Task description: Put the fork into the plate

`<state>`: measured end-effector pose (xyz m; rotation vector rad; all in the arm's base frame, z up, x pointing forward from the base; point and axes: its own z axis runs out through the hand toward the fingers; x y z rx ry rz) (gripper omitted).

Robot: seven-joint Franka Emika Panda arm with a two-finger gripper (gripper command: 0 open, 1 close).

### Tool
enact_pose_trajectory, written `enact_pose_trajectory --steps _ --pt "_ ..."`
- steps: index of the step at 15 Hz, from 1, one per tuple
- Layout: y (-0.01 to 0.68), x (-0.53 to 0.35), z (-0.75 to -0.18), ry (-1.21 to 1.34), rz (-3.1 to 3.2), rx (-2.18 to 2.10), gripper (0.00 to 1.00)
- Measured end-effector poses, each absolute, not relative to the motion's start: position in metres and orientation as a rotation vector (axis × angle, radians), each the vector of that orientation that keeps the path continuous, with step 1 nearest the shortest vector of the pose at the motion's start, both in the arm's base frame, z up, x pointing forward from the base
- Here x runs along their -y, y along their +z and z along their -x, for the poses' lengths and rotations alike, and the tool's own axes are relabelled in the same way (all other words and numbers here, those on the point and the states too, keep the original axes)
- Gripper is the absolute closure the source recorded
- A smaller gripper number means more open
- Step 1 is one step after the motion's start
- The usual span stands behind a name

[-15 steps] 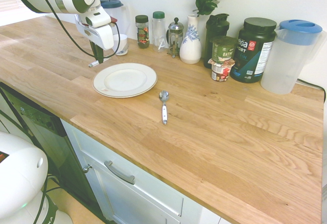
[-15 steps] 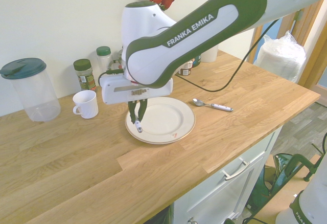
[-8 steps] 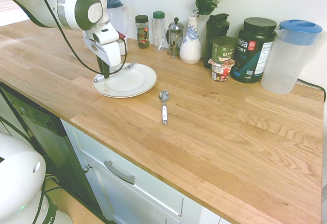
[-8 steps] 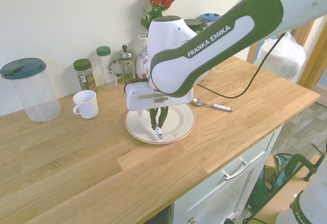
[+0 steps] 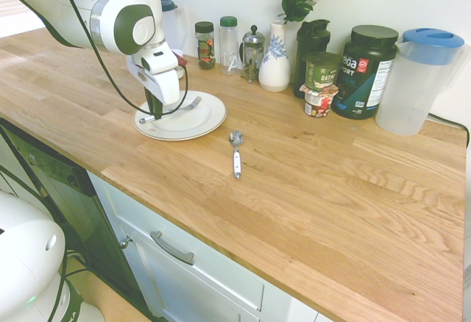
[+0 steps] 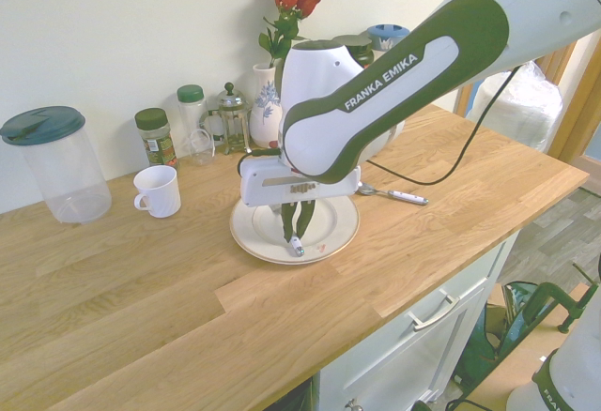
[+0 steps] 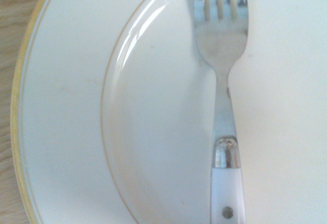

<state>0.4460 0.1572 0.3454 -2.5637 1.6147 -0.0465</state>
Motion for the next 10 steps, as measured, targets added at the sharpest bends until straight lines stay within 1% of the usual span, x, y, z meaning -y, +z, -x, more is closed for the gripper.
enact_pose_trajectory --steps 10 --pt "0.364 -0.156 -0.459 -0.087 2.532 -1.601 0.0"
